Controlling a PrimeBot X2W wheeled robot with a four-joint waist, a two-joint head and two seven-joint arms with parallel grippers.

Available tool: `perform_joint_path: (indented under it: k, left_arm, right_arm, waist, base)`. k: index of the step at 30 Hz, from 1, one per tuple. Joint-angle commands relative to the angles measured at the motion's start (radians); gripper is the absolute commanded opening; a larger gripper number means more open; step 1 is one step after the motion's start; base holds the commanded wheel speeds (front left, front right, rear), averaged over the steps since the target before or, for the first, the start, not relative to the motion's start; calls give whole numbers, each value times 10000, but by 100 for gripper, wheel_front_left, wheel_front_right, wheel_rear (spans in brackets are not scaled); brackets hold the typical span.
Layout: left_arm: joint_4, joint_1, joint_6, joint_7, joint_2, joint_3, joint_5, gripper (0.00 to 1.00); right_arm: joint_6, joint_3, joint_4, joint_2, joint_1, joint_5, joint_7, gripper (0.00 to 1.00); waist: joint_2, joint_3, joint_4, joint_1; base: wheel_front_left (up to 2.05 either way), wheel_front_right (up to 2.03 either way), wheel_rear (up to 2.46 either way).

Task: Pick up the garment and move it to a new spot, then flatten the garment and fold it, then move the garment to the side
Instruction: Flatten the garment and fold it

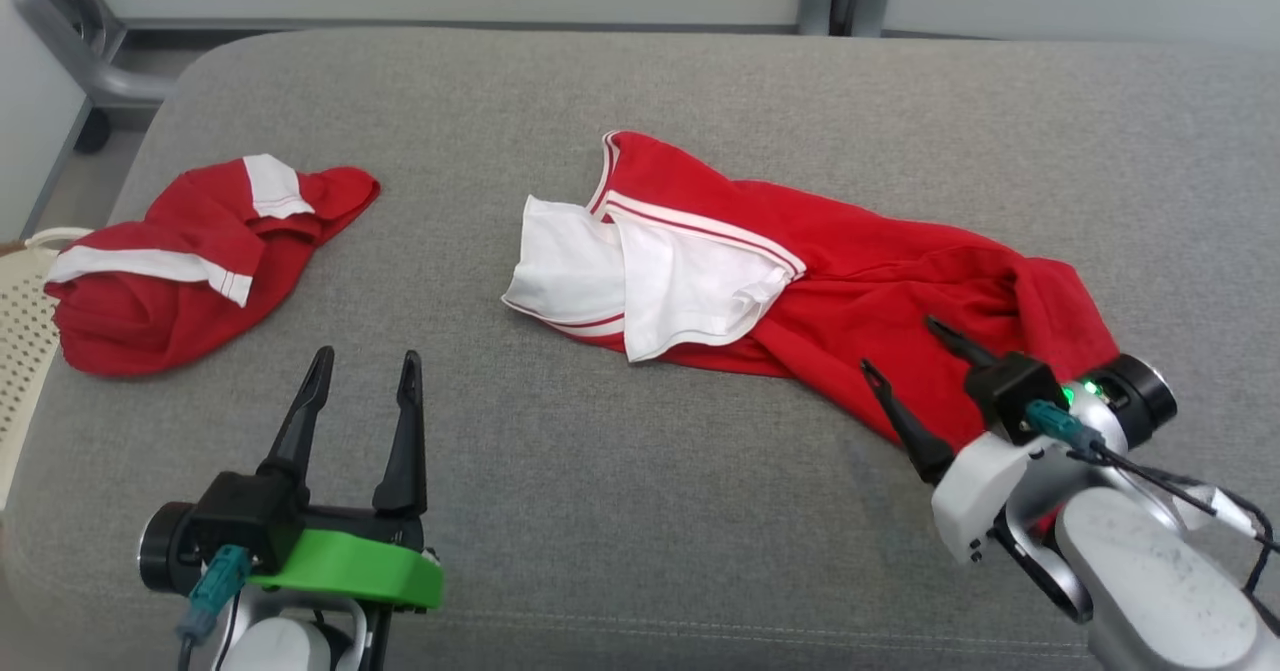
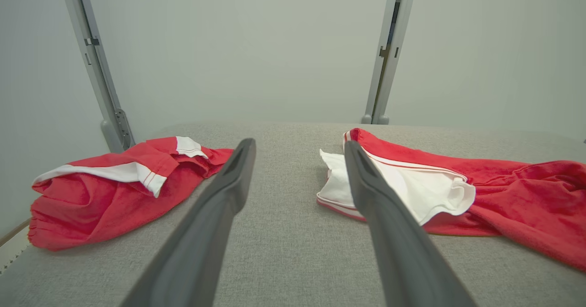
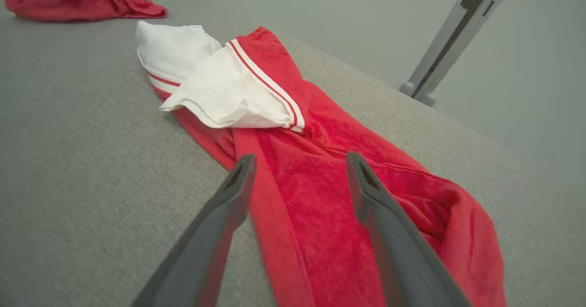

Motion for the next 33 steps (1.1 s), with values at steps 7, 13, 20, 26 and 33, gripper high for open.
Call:
perform_joint_path:
  k: [7,13,20,26,33]
  left_arm:
    - [424,-872,-310,-215,-500,-262,42,100]
    - [698,-1342,-561,-280,-923,-270,114,100]
    - [690,-1449,-752,-277,-1162,-115,215,100]
    - [708,-1469,-891,-277,-1319,51,342,100]
    - [670,-1399,-956,-278,-1373,307,483,100]
  right_arm:
    - [-11,2224,1411,-1002,-2483,729,274,100]
    - [-12,4068,2200,-1568,-4187,1459,435,100]
    - [-12,5224,2661,-1787,-5232,2144,315,100]
    - [-12,5913,2950,-1845,-5900,2856,154,0]
    - [-12,5893,2802,-1977,-6220,3652,-386,0]
  waist:
    - [-1,1309,1166,0]
    - [-1,1904,1743,0]
    - [-1,2152,2017,0]
    - [-1,2247,2112,0]
    - [-1,2295,1952,0]
  base:
    - [0,0,0]
    - [0,0,0]
    - [0,0,0]
    - [0,0,0]
    - [0,0,0]
